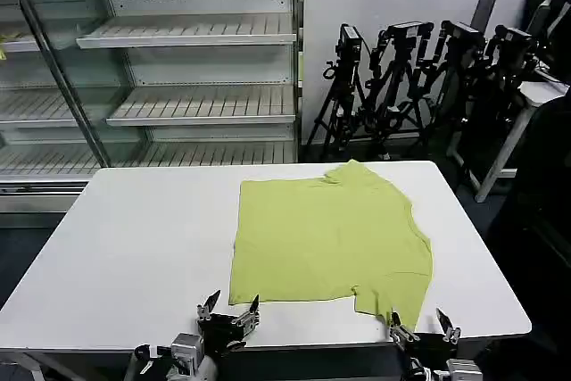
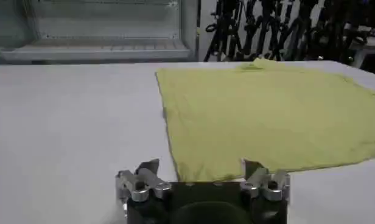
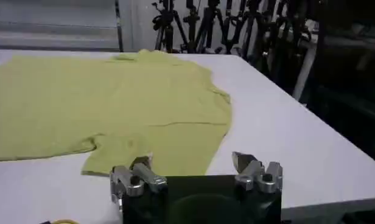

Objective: Fold and organize the clothes.

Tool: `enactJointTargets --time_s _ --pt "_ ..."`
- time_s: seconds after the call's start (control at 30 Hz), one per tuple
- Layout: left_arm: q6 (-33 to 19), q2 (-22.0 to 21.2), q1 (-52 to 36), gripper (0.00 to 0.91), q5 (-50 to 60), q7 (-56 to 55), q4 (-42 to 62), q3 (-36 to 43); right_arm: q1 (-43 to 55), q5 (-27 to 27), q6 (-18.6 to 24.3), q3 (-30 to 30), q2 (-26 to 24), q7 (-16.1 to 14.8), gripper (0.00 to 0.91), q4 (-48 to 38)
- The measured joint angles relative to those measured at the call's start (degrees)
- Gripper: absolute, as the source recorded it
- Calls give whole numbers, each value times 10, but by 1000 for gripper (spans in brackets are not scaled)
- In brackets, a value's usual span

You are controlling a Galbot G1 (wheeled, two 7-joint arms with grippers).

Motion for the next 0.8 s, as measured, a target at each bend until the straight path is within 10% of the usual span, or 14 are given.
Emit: enactJointTargets --time_s 0.03,0.17,0.8 --pt "0 0 -1 20 -1 0 2 0 1 2 0 -1 0 0 121 -1" --pt "-2 -1 -3 20 -3 0 8 2 3 8 1 -5 2 1 0 -7" --pt "-30 6 10 20 -29 8 -3 -13 -20 5 25 -16 4 -6 0 13"
